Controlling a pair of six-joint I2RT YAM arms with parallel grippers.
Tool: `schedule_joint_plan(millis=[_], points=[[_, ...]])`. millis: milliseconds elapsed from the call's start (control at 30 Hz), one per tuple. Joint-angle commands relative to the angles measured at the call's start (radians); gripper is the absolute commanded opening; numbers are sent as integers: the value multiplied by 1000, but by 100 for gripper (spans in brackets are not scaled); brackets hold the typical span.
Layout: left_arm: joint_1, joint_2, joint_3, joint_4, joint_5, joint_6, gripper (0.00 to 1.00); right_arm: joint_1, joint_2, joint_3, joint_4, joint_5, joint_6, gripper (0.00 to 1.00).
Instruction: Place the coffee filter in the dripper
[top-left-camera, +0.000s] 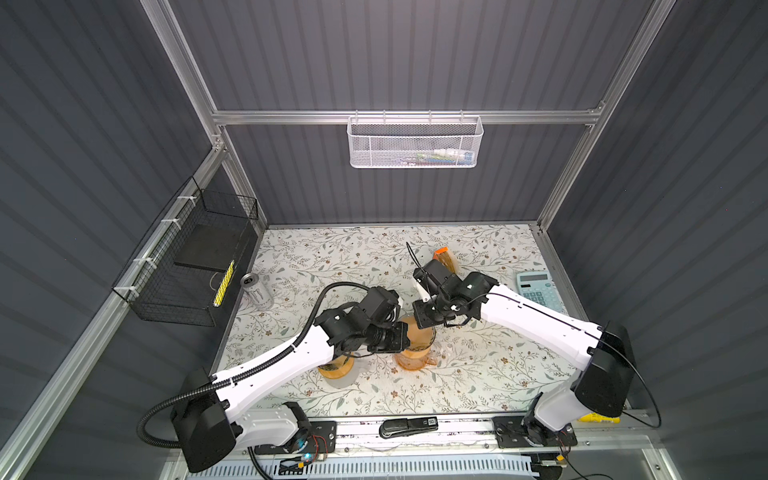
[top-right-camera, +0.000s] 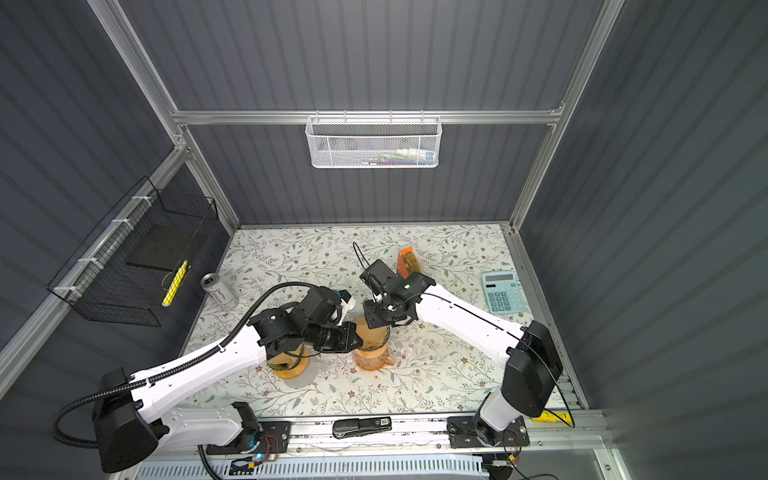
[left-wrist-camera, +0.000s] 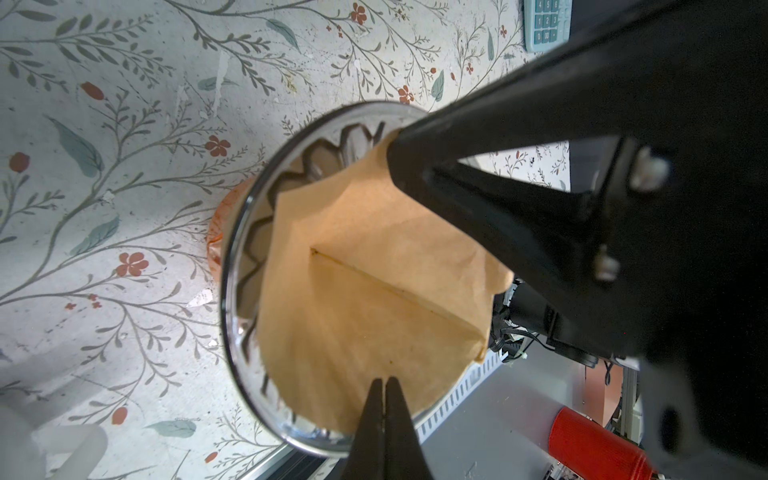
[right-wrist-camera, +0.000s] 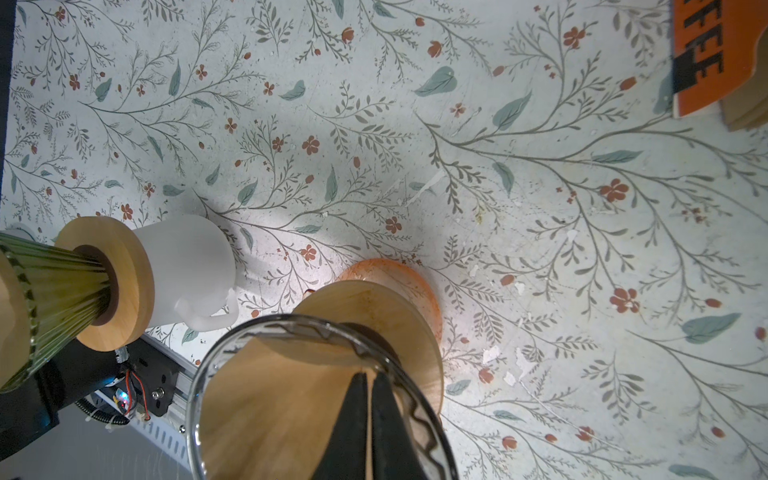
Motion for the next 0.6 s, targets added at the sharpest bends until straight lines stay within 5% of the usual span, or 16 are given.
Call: schedule_joint_plan(millis=[0,567], points=[[-6,0,-9,-24,-10,-4,6,5,14,-16,-6,18,11,10],[-6,-9,23,-49,-25,5,6,9,-16,30,-30,26,9,10]])
